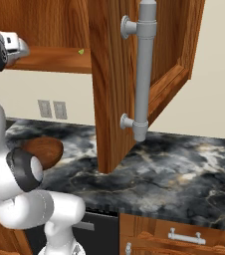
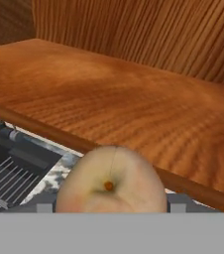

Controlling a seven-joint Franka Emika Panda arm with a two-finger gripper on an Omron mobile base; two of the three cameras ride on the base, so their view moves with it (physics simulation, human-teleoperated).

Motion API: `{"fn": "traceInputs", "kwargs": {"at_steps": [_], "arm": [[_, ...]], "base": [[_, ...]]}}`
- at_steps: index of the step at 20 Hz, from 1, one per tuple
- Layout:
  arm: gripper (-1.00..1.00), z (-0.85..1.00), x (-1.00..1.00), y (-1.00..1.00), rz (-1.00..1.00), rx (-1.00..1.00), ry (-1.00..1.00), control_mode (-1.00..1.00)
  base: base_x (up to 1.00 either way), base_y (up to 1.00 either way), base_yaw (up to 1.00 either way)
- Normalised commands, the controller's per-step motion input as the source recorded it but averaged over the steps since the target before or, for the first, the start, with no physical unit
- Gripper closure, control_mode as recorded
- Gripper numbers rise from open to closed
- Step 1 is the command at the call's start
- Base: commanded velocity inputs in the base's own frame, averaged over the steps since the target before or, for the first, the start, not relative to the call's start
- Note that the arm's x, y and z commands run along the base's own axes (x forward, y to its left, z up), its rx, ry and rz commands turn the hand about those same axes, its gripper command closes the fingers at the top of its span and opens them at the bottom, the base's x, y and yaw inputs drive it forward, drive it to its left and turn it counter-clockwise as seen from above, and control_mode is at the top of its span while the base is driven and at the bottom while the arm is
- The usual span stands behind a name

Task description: Open the cabinet. Pick the peach and orange from the cabinet and place them into the bowl. Then close the cabinet.

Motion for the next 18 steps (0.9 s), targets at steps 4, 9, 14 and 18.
{"fn": "traceInputs", "kwargs": {"at_steps": [4, 9, 14, 18], "arm": [[1.00, 0.00, -0.55, -0.32, 0.00, 0.00, 0.03, -1.00], [1.00, 0.00, -0.64, -0.25, 0.00, 0.00, 0.12, -1.00], [1.00, 0.00, -0.57, -0.25, 0.00, 0.00, 0.14, -1.00], [1.00, -0.13, -0.29, -0.22, 0.00, 0.00, 0.11, -1.00]], "base": [[0.00, 0.00, 0.00], [0.00, 0.00, 0.00], [0.00, 0.00, 0.00], [0.00, 0.00, 0.00]]}}
